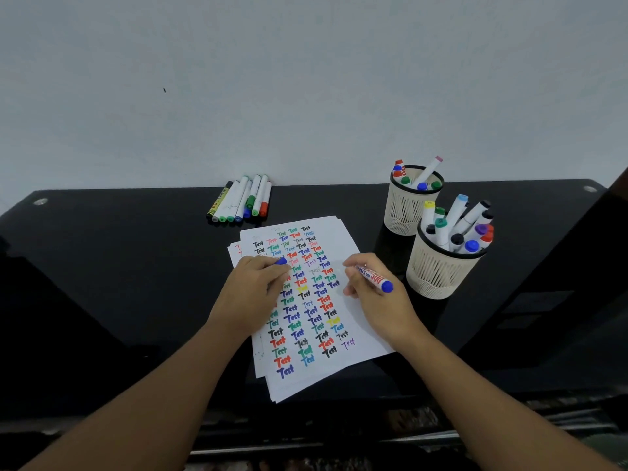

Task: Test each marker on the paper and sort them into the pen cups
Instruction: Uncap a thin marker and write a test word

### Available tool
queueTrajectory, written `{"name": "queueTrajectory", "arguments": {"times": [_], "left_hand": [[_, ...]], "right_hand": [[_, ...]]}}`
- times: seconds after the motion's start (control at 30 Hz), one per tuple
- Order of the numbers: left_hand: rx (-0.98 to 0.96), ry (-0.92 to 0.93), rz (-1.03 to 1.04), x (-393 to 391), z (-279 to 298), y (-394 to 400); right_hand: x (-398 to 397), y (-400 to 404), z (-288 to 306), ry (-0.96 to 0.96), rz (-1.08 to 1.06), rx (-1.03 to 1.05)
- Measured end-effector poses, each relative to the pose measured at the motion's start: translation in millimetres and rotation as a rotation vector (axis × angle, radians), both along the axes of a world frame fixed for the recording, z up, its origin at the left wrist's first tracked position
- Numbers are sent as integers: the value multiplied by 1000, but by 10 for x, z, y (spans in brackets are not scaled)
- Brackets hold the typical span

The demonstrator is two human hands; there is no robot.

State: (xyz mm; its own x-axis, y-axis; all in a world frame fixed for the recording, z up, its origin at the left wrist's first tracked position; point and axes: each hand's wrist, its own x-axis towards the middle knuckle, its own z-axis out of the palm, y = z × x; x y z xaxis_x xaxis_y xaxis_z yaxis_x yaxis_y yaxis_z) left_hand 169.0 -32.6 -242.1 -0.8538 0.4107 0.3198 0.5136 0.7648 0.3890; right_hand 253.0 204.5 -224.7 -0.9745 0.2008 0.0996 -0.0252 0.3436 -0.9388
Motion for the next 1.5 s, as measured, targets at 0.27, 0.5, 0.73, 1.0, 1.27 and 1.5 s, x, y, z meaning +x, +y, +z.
{"name": "queueTrajectory", "arguments": {"times": [0.27,0.5,0.73,1.0,1.27,1.5], "left_hand": [[64,-63,67,67,77,16],[116,-148,136,92,113,32],[109,-129,142,133,147,36],[94,-86,104,161,168,25],[102,-87,97,192,209,29],[28,-81,40,230,238,14]], "right_hand": [[-62,60,193,-227,261,162],[-208,3,273,-54,83,104],[-402,-53,283,-113,253,659],[-585,-71,186,-60,214,784],[-600,-54,132,-38,237,742],[-591,-136,221,61,294,819]]}}
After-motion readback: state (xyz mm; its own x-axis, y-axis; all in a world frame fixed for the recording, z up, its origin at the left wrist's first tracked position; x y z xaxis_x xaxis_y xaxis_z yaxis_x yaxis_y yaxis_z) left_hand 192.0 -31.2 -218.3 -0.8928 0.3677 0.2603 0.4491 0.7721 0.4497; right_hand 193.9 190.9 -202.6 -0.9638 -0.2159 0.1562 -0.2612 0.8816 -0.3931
